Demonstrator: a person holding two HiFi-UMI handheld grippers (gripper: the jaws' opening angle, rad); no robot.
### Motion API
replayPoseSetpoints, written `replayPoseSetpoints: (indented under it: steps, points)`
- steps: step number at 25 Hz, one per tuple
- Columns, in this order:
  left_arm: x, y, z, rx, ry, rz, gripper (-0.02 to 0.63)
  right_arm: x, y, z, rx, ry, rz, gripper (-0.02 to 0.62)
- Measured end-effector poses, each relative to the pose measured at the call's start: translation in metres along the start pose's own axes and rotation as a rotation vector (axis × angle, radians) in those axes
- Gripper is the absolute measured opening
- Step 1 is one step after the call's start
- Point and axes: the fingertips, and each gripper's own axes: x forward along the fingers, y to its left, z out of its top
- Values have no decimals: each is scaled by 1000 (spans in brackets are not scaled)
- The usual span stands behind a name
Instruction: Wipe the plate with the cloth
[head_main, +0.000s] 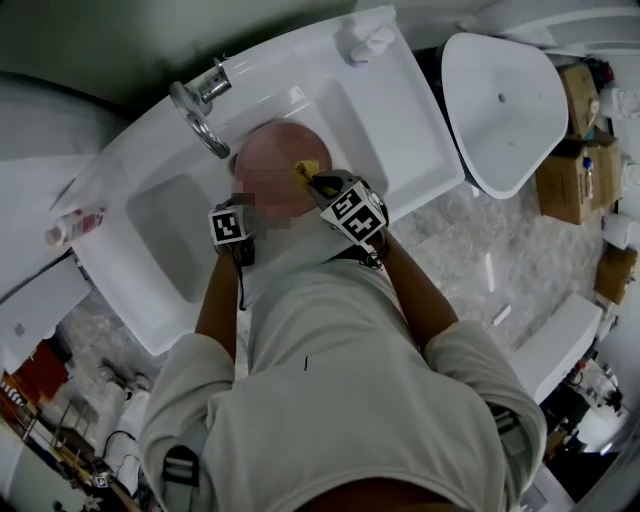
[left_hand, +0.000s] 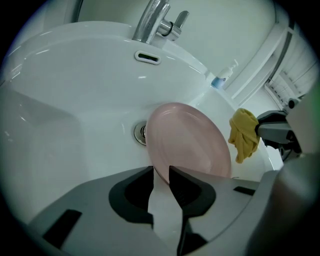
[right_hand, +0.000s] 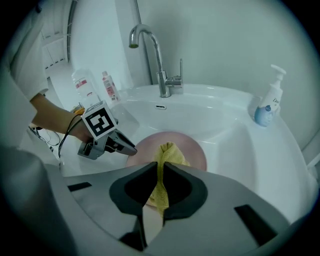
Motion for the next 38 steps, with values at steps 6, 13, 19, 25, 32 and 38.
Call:
replayPoseSetpoints:
  steps: [6, 13, 19, 25, 32, 38]
  points:
    - [-17, 1, 1, -7, -26, -18, 107, -14, -5, 15, 31, -55, -47, 38]
    - [-68, -21, 10, 53, -141, -27, 67, -32, 5, 22, 181, -160, -103, 38]
    - [-142, -79, 21, 157, -327, -67, 32, -69, 34, 32, 223, -260, -175, 38]
    - [-194, -109, 15, 148, -468, -118, 28, -93, 70, 25, 251, -323, -234, 38]
    - [-234, -121, -1, 138, -587, -102, 26, -127, 99, 20, 239, -408, -263, 38]
    - [-275, -135, 8, 205, -687, -25, 26, -169, 87, 49, 136, -491, -290, 38]
